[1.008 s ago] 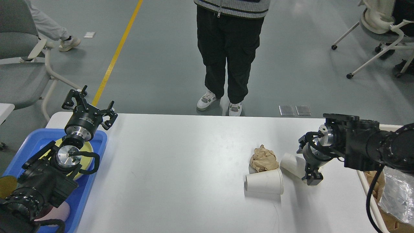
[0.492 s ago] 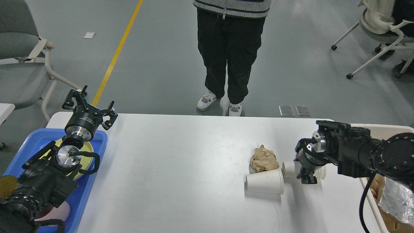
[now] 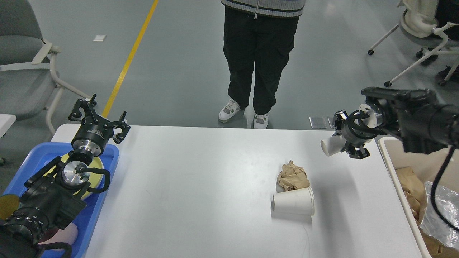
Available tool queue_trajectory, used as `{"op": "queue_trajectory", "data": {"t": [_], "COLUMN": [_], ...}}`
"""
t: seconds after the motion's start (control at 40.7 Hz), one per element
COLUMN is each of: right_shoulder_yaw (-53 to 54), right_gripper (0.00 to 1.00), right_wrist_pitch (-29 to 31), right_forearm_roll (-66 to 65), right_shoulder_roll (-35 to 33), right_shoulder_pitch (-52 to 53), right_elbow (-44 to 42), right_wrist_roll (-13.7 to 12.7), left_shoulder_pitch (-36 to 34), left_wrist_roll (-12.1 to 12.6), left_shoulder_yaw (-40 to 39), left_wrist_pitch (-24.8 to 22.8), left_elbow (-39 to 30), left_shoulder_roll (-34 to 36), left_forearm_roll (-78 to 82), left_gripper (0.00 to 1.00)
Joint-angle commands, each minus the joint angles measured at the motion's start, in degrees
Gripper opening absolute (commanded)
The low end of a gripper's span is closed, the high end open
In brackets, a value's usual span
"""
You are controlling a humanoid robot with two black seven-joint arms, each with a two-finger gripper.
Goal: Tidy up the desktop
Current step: 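Lift the white cup and carry it to the white bin, then open the right gripper to release the cup into the bin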
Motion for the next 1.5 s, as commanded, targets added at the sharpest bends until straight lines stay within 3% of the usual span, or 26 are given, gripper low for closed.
{"op": "queue_trajectory", "data": {"t": [0.0, 0.148, 0.295, 0.418, 0.639, 0.738, 0.91, 0.959, 1.008, 1.254, 1.352, 1.475], "right_shoulder_yaw": [0.14, 0.14, -0.3, -1.53, -5.66, -6.81, -6.28, -6.28, -6.11, -5.75, -5.84, -5.84], "right_gripper": [0.0, 0.0, 0.0, 0.0, 0.0, 0.0, 0.0, 0.0, 0.0, 0.0, 0.0, 0.0], "right_wrist_pitch": [13.61, 22.5, 23.83, 23.92, 23.4, 23.13, 21.64, 20.67, 18.4, 8.73, 4.77, 3.53], "right_forearm_roll": [-9.28, -21.83, -33.44, -35.66, -41.72, -47.6, -50.52, -50.52, -50.34, -50.08, -48.5, -42.53], "right_shoulder_roll": [-5.1, -6.07, -5.11, -4.49, -7.29, -11.51, -14.07, -13.81, -13.28, -7.22, -4.67, -4.49], "right_shoulder_pitch": [14.53, 26.31, 29.75, 29.85, 27.92, 21.95, 6.49, 2.01, -7.28, -32.35, -39.05, -42.05], "right_elbow": [14.24, 31.53, 46.4, 48.54, 44.33, 36.09, 10.52, 3.4, -9.4, -38.26, -44.7, -46.03], "right_wrist_roll": [2.61, 6.65, 8.59, 8.6, 8.6, 8.6, 8.6, 8.68, 9.03, 10.53, 10.53, 10.53], "left_shoulder_pitch": [0.01, 0.01, 0.01, 0.01, 0.01, 0.01, 0.01, 0.01, 0.01, 0.01, 0.01, 0.01], "left_wrist_roll": [0.0, 0.0, 0.0, 0.0, 0.0, 0.0, 0.0, 0.0, 0.0, 0.0, 0.0, 0.0], "left_shoulder_yaw": [0.02, 0.02, 0.02, 0.02, 0.02, 0.02, 0.02, 0.02, 0.02, 0.02, 0.02, 0.02], "left_wrist_pitch": [0.02, 0.02, 0.02, 0.02, 0.02, 0.02, 0.02, 0.02, 0.02, 0.02, 0.02, 0.02], "left_elbow": [0.0, 0.0, 0.0, 0.0, 0.0, 0.0, 0.0, 0.0, 0.0, 0.0, 0.0, 0.0], "left_shoulder_roll": [-0.01, -0.01, -0.01, -0.01, -0.01, -0.01, -0.01, -0.01, -0.1, -0.01, -0.01, -0.01], "left_forearm_roll": [0.0, 0.0, 0.0, 0.0, 0.0, 0.0, 0.0, 0.0, 0.0, 0.0, 0.0, 0.0], "left_gripper": [0.98, 0.98, 0.98, 0.98, 0.98, 0.98, 0.98, 0.98, 0.98, 0.98, 0.98, 0.98]}}
